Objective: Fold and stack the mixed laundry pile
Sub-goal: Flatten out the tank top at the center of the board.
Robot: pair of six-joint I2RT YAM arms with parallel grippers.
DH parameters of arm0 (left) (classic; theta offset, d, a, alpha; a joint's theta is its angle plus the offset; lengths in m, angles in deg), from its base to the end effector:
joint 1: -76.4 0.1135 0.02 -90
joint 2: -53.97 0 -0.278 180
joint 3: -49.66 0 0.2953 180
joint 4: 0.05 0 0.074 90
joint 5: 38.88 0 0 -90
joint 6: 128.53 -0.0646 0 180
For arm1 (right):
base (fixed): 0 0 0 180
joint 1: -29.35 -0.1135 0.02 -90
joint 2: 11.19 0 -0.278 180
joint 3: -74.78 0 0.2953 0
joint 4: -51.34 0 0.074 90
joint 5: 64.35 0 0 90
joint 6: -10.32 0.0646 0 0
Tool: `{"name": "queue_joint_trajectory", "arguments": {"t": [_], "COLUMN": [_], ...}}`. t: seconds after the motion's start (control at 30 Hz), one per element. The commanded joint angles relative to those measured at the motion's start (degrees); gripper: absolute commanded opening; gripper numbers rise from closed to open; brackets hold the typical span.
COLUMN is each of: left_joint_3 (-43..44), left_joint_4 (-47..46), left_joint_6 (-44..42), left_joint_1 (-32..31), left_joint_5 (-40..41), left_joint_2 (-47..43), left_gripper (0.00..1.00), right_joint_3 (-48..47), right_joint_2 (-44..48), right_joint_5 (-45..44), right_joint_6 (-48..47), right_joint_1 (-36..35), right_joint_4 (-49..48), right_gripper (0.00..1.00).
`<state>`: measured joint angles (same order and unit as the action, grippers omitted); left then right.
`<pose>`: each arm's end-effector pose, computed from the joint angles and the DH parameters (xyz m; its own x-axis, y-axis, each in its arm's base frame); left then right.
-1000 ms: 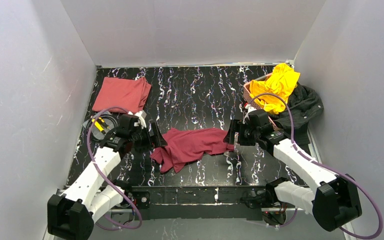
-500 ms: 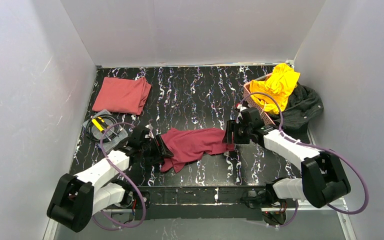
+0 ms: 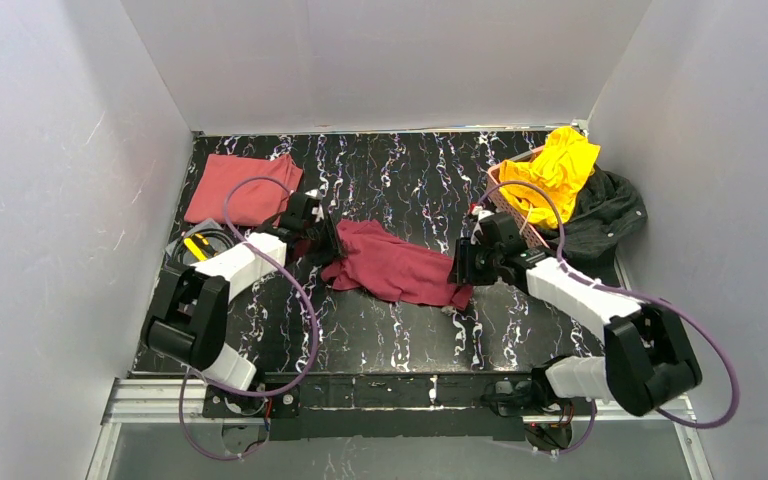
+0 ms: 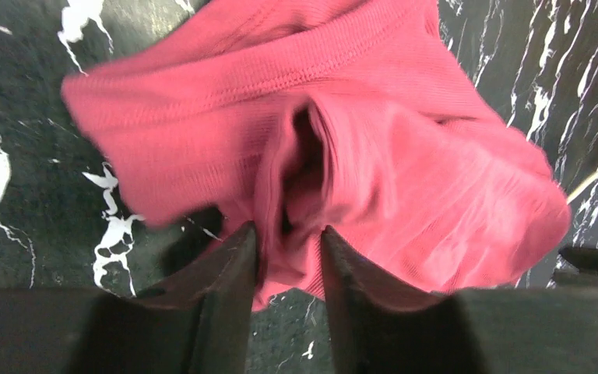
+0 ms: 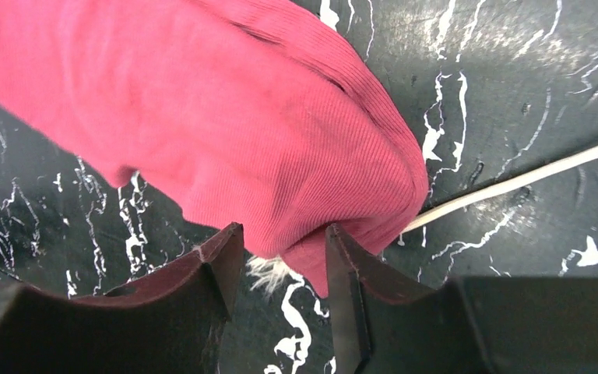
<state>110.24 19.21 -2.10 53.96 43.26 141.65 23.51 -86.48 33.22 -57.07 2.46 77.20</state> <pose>0.3357 -0.1482 0.1569 -0.8145 -0.3001 -0.4965 -0.0228 0.8717 -0.4895 0.2709 0.1469 0.1566 -0.8311 0.0059 -0.5561 -0.2216 0.9137 0.3407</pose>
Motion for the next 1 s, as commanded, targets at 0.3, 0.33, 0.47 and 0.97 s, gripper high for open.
{"name": "queue_joint_trajectory", "arguments": {"t": [0.3,0.33,0.47,0.97], "left_joint_3": [-10.6,-12.0,-16.67,-17.22], "left_joint_4": [8.33,8.46,6.64,0.54], "left_joint_6": [-3.17,-2.47,0.01,0.21], "left_joint_1": [0.29,0.22,-0.02,-0.15], "left_joint_5": [2.42,2.12,-0.99,-2.73], "left_joint_2": [-16.29,-17.55,-20.54,-11.27], "left_gripper": [0.63,0.62,0.56,0.4], "right_joint_3": [1.1,1.52,3.23,3.73], "right_joint_2": [9.9,9.46,7.34,3.25], "right_joint_5": [-10.59,-10.16,-7.95,-5.52], "right_joint_6": [1.55,1.61,1.94,3.78], "right_joint_1": [-0.35,-0.44,-0.52,-3.68], "right_joint_4": [9.58,9.48,8.02,3.53], "right_gripper": [0.55,0.52,0.46,0.45]}}
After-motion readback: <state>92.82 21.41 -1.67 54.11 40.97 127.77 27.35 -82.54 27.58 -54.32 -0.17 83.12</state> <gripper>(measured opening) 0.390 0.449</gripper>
